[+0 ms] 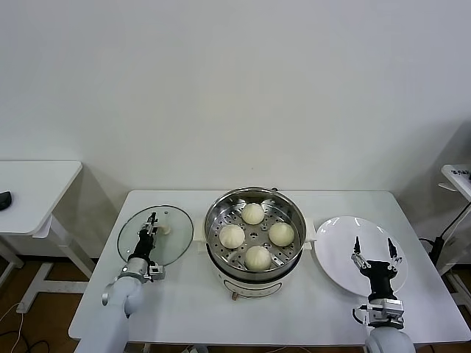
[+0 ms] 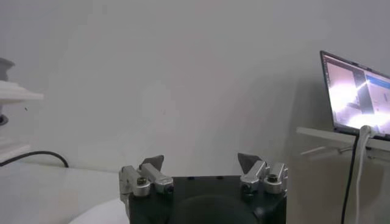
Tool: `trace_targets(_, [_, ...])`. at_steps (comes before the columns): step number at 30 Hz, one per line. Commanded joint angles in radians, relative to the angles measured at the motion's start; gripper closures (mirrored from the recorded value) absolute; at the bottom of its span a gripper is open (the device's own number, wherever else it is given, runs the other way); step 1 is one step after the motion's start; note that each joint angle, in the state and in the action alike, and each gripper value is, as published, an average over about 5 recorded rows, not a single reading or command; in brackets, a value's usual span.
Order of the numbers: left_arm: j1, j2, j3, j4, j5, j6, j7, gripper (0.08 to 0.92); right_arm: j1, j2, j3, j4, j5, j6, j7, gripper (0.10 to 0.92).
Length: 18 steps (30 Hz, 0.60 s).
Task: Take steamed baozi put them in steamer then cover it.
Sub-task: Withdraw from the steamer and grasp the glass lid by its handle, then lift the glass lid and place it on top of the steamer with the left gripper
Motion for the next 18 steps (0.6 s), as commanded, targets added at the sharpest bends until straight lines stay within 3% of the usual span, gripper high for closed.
trace_targets(1, [-0.006, -0.001, 0.000, 0.011, -0.001, -0.004, 0.000, 0.631, 0.000, 0.003, 0.000, 0.003, -0.002, 0.001, -0.001, 0.203])
trace_targets(8, [0.000, 0.000, -0.004, 0.007, -0.021, -0.013, 0.001, 0.805, -0.001, 0.004, -0.003, 0.016, -0.004, 0.000, 0.001, 0.203])
trace_targets(13, [0.036, 0.014, -0.018, -0.068, -0.058, -0.020, -0.003, 0.812, -0.001, 0.006, -0.004, 0.016, -0.007, 0.001, 0.000, 0.203])
trace_targets(18, [0.107, 0.059, -0.050, -0.233, -0.111, -0.018, -0.002, 0.812, 0.001, 0.005, -0.003, 0.012, -0.009, 0.003, -0.001, 0.203])
